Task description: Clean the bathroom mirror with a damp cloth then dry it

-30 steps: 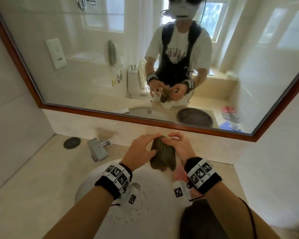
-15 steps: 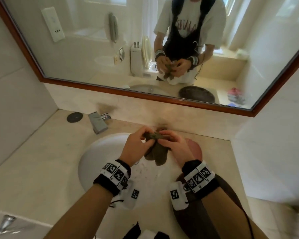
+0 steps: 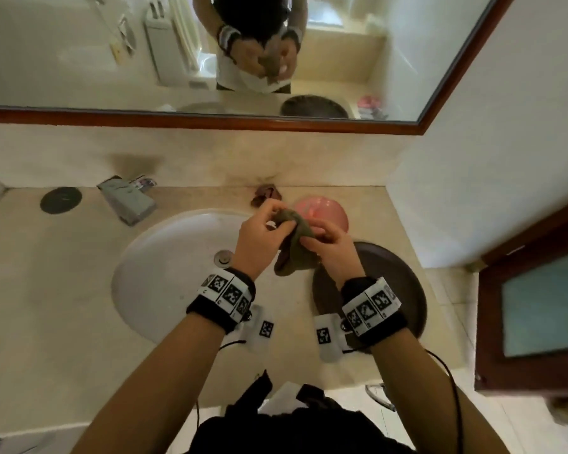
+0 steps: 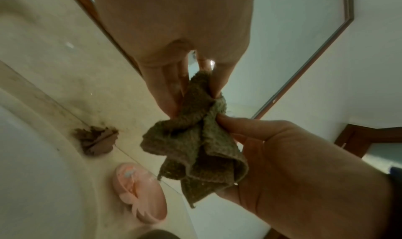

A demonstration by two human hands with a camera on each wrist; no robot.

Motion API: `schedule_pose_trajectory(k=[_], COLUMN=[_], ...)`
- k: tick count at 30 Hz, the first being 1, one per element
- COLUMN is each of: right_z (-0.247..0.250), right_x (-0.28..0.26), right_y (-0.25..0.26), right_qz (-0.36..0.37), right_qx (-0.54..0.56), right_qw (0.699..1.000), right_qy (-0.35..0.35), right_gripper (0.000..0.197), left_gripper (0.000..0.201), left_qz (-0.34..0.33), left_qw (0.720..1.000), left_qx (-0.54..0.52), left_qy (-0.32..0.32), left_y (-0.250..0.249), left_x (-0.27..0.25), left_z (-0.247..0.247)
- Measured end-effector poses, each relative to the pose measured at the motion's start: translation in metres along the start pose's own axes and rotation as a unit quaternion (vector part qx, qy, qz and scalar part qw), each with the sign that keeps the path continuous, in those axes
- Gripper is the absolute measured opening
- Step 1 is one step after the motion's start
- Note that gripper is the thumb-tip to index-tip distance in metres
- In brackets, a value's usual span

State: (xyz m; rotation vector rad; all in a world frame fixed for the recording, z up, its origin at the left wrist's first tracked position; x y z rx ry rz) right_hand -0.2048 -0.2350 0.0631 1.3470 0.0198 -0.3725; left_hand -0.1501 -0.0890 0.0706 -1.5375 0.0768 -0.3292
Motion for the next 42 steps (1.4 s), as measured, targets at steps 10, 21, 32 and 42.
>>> schedule_pose_trajectory(k=[10,21,32,42], right_z=[0.06,0.124,0.148,0.149], right_x=[-0.053,-0.048,-0.02,0.0], right_y=[-0.063,-0.109,-0.139,-0.141], right_qz=[-0.101,-0.17,-0.204,-0.18], right_qx=[-0.117,-0.218,-0.267,-0.314], right_qw=[0.978,0.942,0.934,0.928], right_qy=[-0.138,-0.192,-0.125,-0.094], right_gripper=[0.022,0.021,0.023,0.045], left_gripper=[0.025,0.025,0.028,0.038], left_qz=[0.043,0.12,0.103,0.07], left_qw=[0.989,0.965,0.952,0.948], left_qx=[-0.014,0.017,0.167,0.216], left_qy=[0.144,0.232,0.236,0.224], left_y=[0.03,0.064,0.102,0.112], left_x=[-0.026,-0.023,-0.018,-0.005], left_z=[-0.075,-0.146,-0.174,-0.178])
Point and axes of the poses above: each hand's wrist, its own x-axis towards the middle knuckle, its own z-axis out of the back of the hand, y = z × x, the point moved 5 cm from there along x, towards the middle knuckle, and after that the axes turned 11 degrees about -x, right-handed, at the moved point
